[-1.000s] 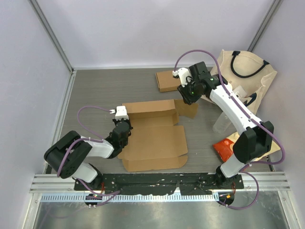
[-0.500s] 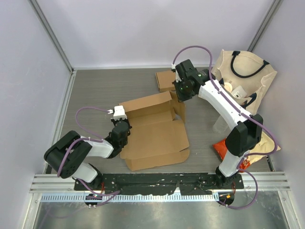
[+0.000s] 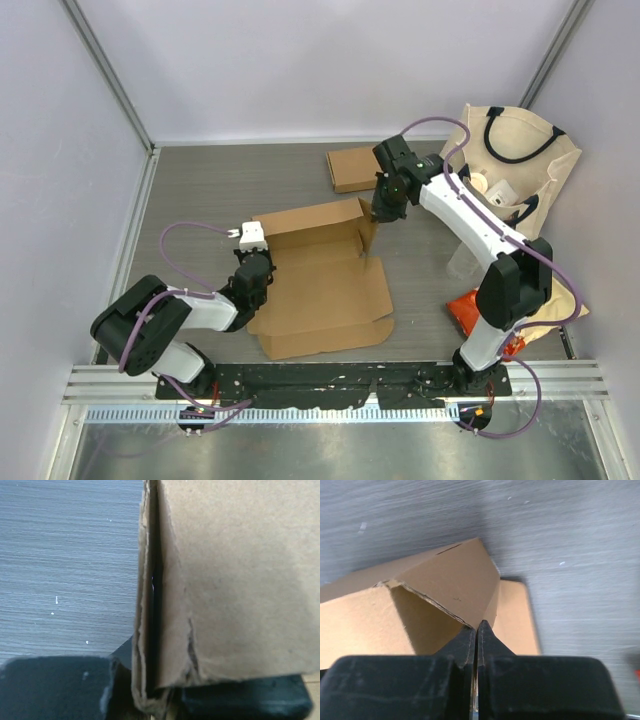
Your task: Fold the paper box
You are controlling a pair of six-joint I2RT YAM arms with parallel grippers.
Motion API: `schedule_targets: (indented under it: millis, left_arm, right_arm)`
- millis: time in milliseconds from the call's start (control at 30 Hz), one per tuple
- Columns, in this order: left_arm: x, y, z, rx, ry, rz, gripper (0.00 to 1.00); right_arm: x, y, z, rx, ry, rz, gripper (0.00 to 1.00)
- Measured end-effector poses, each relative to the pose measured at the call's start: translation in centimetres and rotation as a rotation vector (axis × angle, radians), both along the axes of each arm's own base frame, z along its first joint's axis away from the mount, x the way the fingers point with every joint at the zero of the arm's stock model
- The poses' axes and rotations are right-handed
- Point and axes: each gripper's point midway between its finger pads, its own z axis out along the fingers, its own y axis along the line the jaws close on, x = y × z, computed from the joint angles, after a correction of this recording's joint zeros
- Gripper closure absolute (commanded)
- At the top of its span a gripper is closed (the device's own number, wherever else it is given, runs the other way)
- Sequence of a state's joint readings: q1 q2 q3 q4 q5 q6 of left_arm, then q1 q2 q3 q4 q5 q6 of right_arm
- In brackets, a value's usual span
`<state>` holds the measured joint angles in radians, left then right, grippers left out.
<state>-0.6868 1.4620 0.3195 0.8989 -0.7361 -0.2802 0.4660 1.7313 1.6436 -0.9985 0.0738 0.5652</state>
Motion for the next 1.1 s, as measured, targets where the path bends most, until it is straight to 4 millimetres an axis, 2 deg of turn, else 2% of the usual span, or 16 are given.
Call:
schedule_targets:
  millis: [133, 233, 400, 433, 467, 533, 567, 667, 767, 867, 933, 1000, 1067, 1100]
  left_arm:
    - [-0.1, 0.0, 0.0, 0.006, 0.004, -0.005, 1.0]
    - [-0.1, 0.0, -0.1, 0.008, 0.007, -0.005, 1.0]
    - [-0.1, 0.1, -0.1, 0.007, 0.007, 0.001, 1.0]
    - [-0.1, 0.2, 0.0, 0.004, 0.006, 0.005, 1.0]
    - [-0.1, 0.2, -0.1, 0.001, 0.005, 0.009, 1.0]
    - [-0.1, 0.4, -0.1, -0.013, 0.003, 0.021, 1.0]
    - [-0.1, 0.5, -0.1, -0.022, 0.001, 0.024, 1.0]
    - [-0.1, 0.2, 0.0, -0.035, -0.002, 0.011, 1.0]
    - [-0.1, -0.3, 0.0, -0.041, -0.002, -0.013, 1.0]
    - [-0.2, -0.7, 0.0, -0.042, -0.002, -0.028, 1.0]
    - [-0.2, -0.7, 0.0, -0.042, -0.002, -0.03, 1.0]
    - [-0.2, -0.8, 0.0, -0.043, -0.002, -0.032, 1.0]
    - [-0.2, -0.8, 0.0, -0.042, -0.002, -0.034, 1.0]
    - [-0.2, -0.8, 0.0, -0.041, -0.002, -0.034, 1.0]
  right_arm:
    - [-0.3, 1.6, 0.0, 0.14, 0.022, -0.134, 0.99]
    - [-0.5, 2.6, -0.2, 0.223, 0.024, -0.213, 0.94]
    - [-1.1, 4.2, -0.8, 0.227, -0.032, -0.214, 0.79]
    - [-1.4, 4.8, -1.1, 0.238, -0.049, -0.189, 0.72]
    - [-1.5, 5.4, -1.1, 0.255, -0.08, -0.155, 0.7]
    - [-2.3, 5.6, -1.3, 0.269, -0.132, -0.084, 0.64]
    - [-2.8, 5.4, -1.4, 0.273, -0.16, -0.038, 0.57]
    - [-4.8, 4.5, -2.1, 0.251, -0.214, 0.098, 0.38]
    - [-6.9, 2.7, -1.6, 0.213, -0.311, 0.241, 0.33]
    - [-8.1, 0.4, 1.3, 0.233, -0.465, 0.339, 0.32]
    - [-7.7, -1.4, 3.9, 0.235, -0.574, 0.325, 0.32]
    - [-6.4, -3.7, 6.5, 0.222, -0.68, 0.263, 0.32]
    - [-5.2, -5.6, 8.0, 0.191, -0.727, 0.189, 0.32]
    - [-4.3, -6.6, 8.5, 0.16, -0.74, 0.141, 0.35]
